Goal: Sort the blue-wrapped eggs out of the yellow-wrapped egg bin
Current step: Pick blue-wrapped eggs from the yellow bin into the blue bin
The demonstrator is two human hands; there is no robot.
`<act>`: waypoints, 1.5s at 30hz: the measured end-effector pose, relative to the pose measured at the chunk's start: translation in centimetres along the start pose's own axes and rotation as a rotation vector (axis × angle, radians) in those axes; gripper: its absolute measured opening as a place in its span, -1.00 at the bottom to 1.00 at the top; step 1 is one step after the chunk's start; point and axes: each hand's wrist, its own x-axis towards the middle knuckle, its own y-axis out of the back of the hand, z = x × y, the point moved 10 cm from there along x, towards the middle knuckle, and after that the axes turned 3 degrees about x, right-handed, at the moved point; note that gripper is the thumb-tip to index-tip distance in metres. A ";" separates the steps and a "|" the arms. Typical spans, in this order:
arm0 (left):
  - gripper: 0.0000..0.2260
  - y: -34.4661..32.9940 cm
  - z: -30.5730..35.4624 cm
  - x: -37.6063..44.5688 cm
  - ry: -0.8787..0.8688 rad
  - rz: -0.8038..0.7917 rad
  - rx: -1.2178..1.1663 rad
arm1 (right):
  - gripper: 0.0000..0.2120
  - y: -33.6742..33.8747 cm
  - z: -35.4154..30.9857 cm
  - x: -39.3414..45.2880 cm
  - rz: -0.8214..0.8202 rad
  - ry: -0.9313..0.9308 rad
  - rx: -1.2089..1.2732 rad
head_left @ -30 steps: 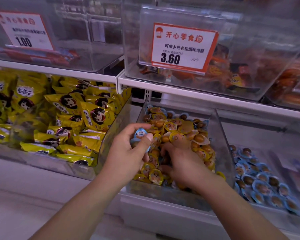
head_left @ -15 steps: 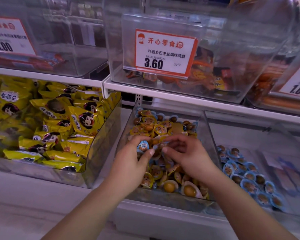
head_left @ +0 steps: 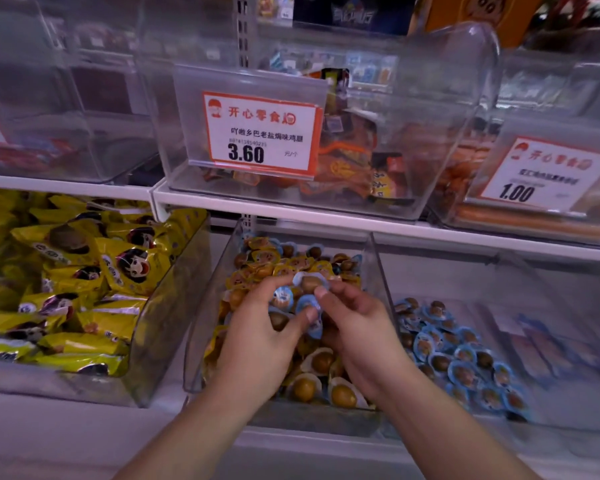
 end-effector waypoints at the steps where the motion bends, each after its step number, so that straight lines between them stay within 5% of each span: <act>1: -0.66 0.2 0.6 -0.1 -0.044 0.033 0.038 | -0.85 0.1 0.2 -0.2 0.021 -0.048 0.096; 5: -0.58 1.2 3.3 -0.9 -0.232 0.168 0.071 | -0.73 -0.8 0.8 -1.8 -0.024 -0.238 0.390; 8: -0.67 -0.4 5.8 -1.5 -0.395 0.129 0.151 | -0.62 -2.2 1.0 -3.1 -0.103 -0.322 0.469; 20: -0.48 -7.6 7.9 -3.6 -0.560 -0.226 0.275 | -0.69 2.9 -2.4 -3.1 0.091 -0.071 0.094; 24: -0.44 -8.3 6.8 -3.1 -0.432 -0.284 0.159 | -0.79 6.8 -5.7 -2.6 0.117 0.069 0.056; 33: -0.81 -3.6 0.6 0.4 -0.267 -0.237 0.498 | -0.68 23.4 -6.9 1.7 0.526 -0.153 -0.418; 36: -0.79 -1.1 -0.4 1.0 -0.234 -0.190 0.525 | -0.73 23.5 -7.9 1.5 0.561 -0.020 -0.510; 40: -0.84 2.4 -1.5 1.8 -0.133 -0.114 0.460 | -0.73 14.4 -9.6 -0.5 0.379 0.337 -0.635; 43: -0.87 1.5 -2.1 1.4 -0.155 -0.233 0.568 | -0.77 4.2 -10.0 -3.6 0.041 0.637 -0.931; 45: -0.78 -0.3 -2.8 0.5 -0.180 -0.375 0.722 | -0.75 -1.0 -6.7 -4.5 -0.256 0.652 -1.202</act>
